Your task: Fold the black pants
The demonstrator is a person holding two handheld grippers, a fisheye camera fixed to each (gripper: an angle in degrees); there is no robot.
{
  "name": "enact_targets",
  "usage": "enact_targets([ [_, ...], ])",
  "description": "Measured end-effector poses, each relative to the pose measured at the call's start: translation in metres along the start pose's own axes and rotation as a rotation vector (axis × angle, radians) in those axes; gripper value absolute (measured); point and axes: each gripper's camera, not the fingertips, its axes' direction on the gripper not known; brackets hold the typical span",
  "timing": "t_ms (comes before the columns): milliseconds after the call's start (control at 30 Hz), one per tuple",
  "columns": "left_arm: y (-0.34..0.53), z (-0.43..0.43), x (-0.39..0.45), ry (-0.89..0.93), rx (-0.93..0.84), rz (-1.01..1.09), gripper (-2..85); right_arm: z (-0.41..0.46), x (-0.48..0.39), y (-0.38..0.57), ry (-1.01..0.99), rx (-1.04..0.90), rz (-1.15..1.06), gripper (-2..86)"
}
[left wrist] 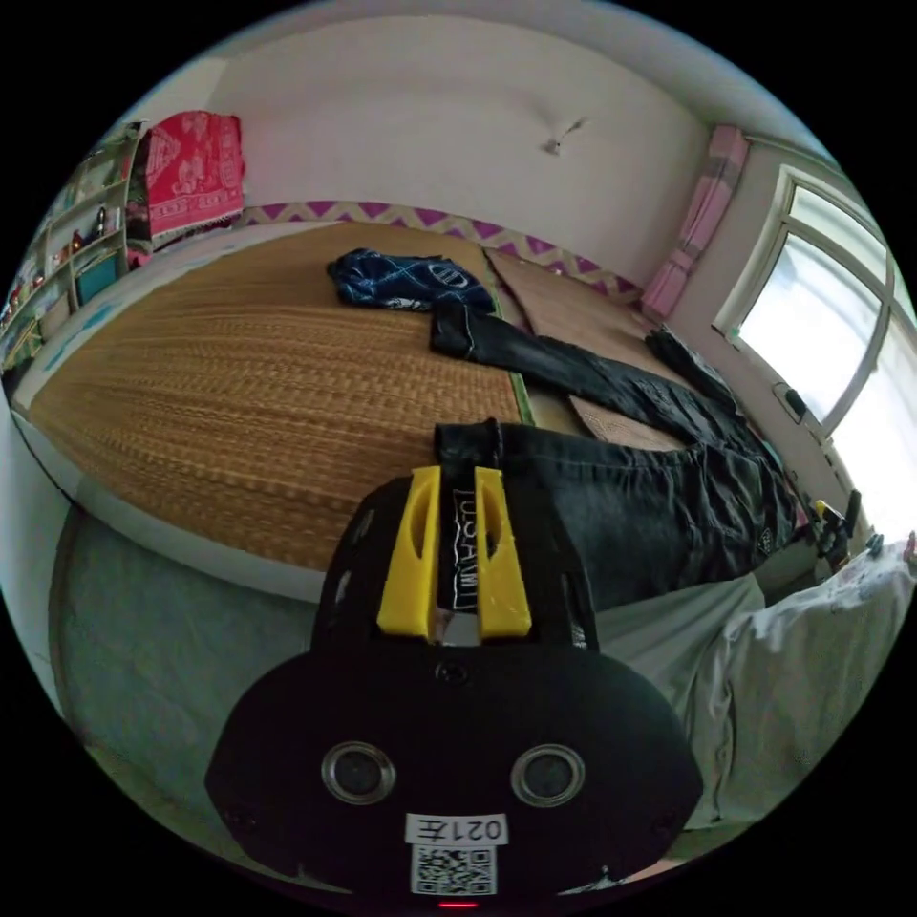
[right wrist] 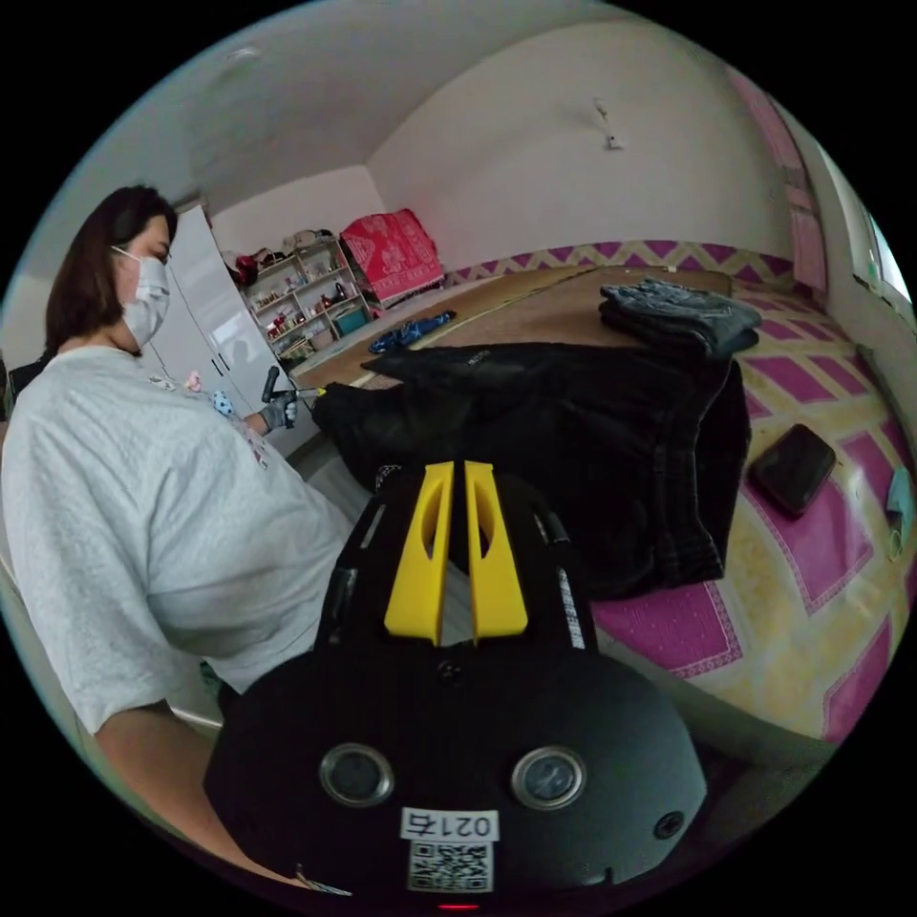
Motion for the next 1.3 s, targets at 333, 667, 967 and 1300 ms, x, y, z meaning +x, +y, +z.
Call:
enact_targets([
  [333,-0.069,-0.023,-0.019,0.123,0.064,-0.007,-0.8,0.048,-0.023,-0.028,-0.03,-0.115,-0.082,-0.1],
  [667,-0.048,0.039,-0.053,0.195,-0.132,-0.129,-0.7,0.086,-0.039,-0.048,-0.024,-0.13,-0.091,0.2],
  [967,-0.033,0.001,-0.006,0.156,0.06,-0.006,-0.6,0.069,-0.037,-0.028,0.206,0.006,0.032,0.6],
  [1300,-0.042,0.088,0.085,-0.031,-0.098,0.018,-0.8,0.101,-0.038,-0.03,0.623,-0.213,0.203,-0.7],
])
